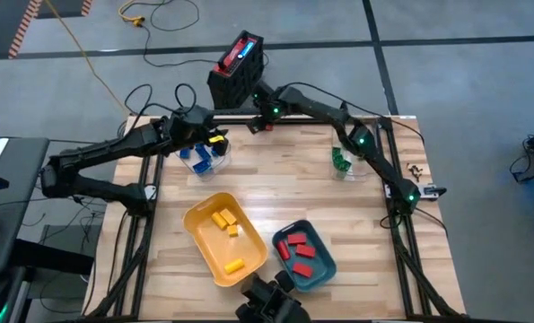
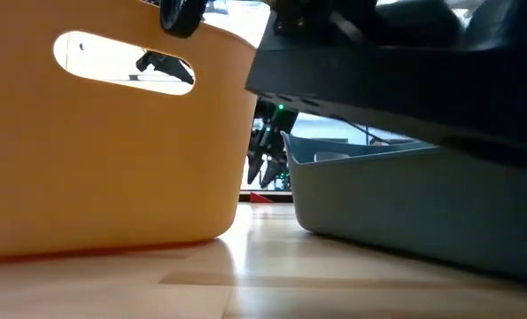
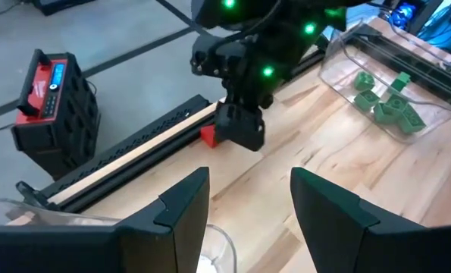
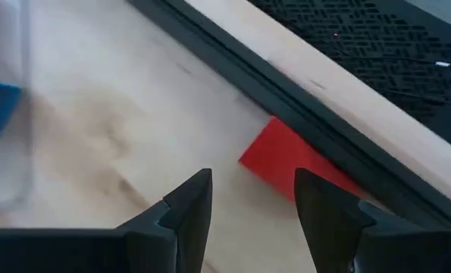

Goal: Sort blocks
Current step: Put the red block into the blue bin

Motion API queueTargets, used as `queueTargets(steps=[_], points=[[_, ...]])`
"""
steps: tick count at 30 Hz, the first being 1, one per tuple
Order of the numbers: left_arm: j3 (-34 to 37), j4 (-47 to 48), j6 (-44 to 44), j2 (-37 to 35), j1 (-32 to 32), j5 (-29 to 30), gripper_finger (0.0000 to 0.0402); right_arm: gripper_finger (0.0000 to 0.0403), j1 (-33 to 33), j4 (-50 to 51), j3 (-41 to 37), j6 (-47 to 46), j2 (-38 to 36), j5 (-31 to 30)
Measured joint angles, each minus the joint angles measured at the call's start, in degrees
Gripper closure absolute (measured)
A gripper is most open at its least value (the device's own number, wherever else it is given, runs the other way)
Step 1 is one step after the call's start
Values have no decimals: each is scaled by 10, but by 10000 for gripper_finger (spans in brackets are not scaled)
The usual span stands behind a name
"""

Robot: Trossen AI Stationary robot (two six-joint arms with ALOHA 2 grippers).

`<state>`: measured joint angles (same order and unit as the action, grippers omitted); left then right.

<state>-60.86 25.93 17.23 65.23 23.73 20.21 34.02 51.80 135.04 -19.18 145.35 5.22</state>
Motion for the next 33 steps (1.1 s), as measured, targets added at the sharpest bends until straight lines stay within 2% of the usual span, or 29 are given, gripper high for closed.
queueTargets(steps=[11, 19, 26, 31, 33], points=[[0, 0, 8, 0, -2, -5, 221, 204, 28, 10, -1, 26, 2, 57], [0, 1, 26, 0, -14, -5, 221, 240, 36, 6, -1, 49, 12, 109], [0, 0, 41, 0, -20, -5, 221, 259, 37, -3, -1, 59, 13, 130], [0, -1, 46, -1, -20, -4, 221, 270, 36, 65, -1, 85, 11, 201], [-2, -1, 45, -1, -20, -4, 221, 274, 28, 82, -2, 98, 3, 200]])
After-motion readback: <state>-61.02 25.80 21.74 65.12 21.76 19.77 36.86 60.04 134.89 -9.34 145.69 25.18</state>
